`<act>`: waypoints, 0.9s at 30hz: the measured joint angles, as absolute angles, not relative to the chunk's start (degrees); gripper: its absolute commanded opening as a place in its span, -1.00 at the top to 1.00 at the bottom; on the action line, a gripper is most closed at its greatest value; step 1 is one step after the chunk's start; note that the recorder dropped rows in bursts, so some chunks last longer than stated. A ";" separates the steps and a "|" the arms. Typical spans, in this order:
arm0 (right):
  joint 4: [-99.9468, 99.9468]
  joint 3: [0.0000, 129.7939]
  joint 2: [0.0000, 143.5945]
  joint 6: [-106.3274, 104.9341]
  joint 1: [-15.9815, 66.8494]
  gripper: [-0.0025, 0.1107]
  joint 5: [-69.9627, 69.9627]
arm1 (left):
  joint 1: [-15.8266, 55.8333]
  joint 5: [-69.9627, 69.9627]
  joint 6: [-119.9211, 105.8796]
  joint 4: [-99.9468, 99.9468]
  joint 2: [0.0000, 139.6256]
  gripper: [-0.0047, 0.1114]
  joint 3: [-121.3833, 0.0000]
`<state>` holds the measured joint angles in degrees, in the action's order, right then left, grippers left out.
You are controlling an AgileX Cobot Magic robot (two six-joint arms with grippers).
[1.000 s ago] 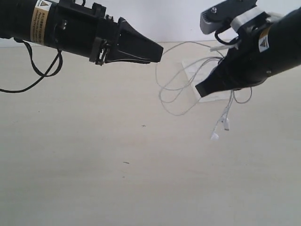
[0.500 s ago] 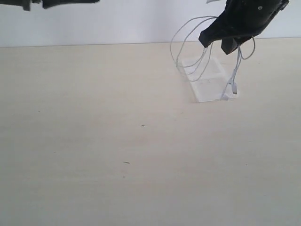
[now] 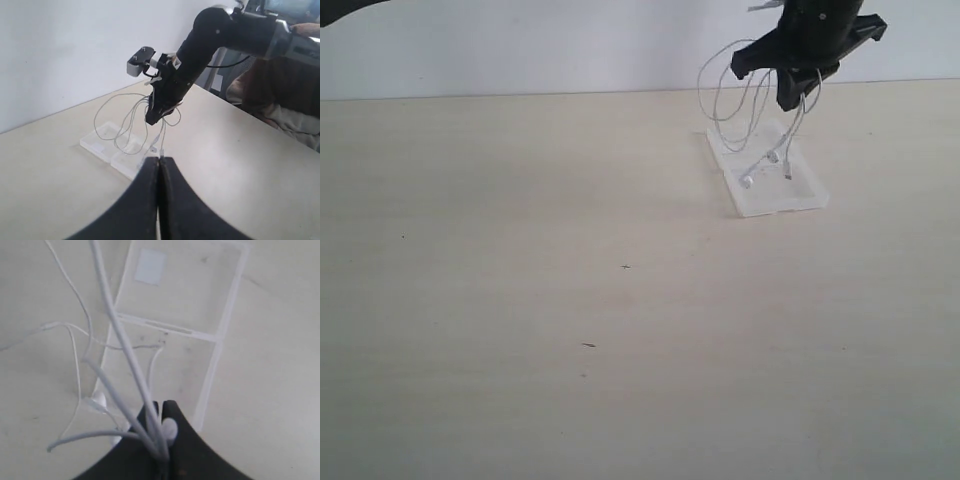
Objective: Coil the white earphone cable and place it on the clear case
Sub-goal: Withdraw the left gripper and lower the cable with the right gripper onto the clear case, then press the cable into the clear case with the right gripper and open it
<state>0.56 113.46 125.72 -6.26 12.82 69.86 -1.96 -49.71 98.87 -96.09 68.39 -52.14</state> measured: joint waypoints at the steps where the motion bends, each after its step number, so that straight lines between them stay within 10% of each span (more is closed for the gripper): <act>1: 0.43 113.46 126.38 -6.14 12.15 0.96 69.86 | -1.96 -49.68 98.87 -96.00 68.26 0.92 -52.14; 27: 0.00 118.21 136.58 -3.40 9.57 0.96 63.32 | -2.06 -49.91 98.74 -94.82 68.09 0.92 -51.81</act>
<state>0.00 118.21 136.58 -3.40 9.57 63.32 -2.06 -49.91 98.74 -94.82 68.09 -51.81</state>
